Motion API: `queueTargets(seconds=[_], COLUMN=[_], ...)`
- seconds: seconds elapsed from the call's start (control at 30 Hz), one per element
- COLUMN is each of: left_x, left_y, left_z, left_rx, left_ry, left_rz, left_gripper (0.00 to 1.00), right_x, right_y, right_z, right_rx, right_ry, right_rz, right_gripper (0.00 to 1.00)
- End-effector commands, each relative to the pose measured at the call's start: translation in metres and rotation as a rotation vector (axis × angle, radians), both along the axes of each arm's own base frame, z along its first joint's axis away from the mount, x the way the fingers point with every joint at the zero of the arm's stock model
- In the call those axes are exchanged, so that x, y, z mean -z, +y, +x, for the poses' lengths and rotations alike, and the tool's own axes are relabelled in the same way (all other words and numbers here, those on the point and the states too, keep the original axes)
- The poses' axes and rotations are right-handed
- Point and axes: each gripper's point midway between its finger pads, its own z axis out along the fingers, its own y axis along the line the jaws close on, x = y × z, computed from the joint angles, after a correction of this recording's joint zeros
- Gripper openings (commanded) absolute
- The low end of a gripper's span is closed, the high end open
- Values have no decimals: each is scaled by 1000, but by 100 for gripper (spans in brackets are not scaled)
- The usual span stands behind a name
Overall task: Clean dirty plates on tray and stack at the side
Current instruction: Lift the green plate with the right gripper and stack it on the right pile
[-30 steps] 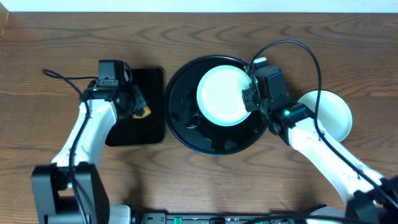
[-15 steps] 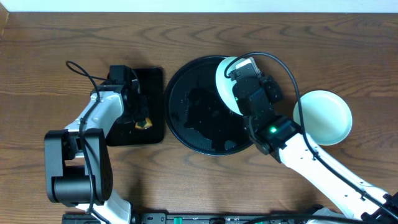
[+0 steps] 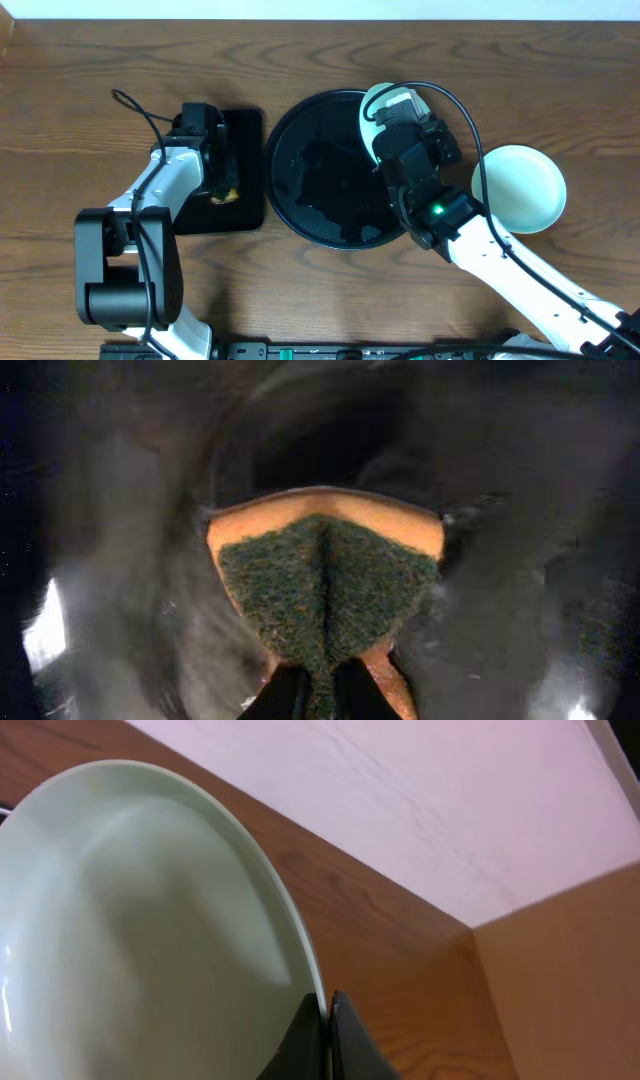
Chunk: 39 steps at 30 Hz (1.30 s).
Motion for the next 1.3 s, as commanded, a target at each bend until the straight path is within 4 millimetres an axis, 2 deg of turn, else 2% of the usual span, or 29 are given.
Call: queueTargets(seconds=[0.0,0.03,0.13,0.17,0.2,0.23,0.3,0.33,0.37,0.5,0.57,0.7,0.83,0.93,1.03,1.1,1.27], left_x=[2,5,0,-3,-2,0,0,-2,-4,-10,-11,-9,-10,-11,-11,-11,-22], left_y=[28,13,-54,-62,-57,-40,6,20,19,-42,-55,-50,-46,-51,-52,-51,-52], left_z=[-8,-8,-8,-7,-2,4,7,5,6,13,11,13,18,18,18,18,21], left_rx=[-196,-121,256,299,274,186,-56,-133,-137,189,270,303,317,330,327,307,273], left_ry=[12,23,8,-6,-22,-27,-28,-29,-32,-50,-53,-47,-62,-66,-66,-67,-100], left_rz=[117,47,-270,-311,-275,-192,31,98,91,-166,-179,-36,69,74,72,67,58], left_gripper=[8,7,7,8,8,8,12,13,8,7,7,11,13,14,26,27,35], right_x=[-9,-7,0,2,2,2,2,2,2,8,13,27,41,52,61,68,85], right_y=[-18,-18,-12,-9,-9,-11,-15,-18,-21,-42,-54,-70,-96,-119,-146,-163,-209], right_z=[-1,0,1,2,2,2,3,4,4,5,5,7,2,-4,-12,-18,-43], right_rx=[107,105,63,49,49,56,75,86,97,185,239,278,367,435,520,563,710], right_ry=[-63,-57,-24,-15,-15,-18,-25,-26,-26,-33,-37,14,56,100,132,162,228], right_rz=[94,108,142,150,156,164,170,172,177,246,298,386,493,582,667,701,750], right_gripper=[1,1,1,1,1,1,1,1,1,1,1,1,1,1,1,1,1])
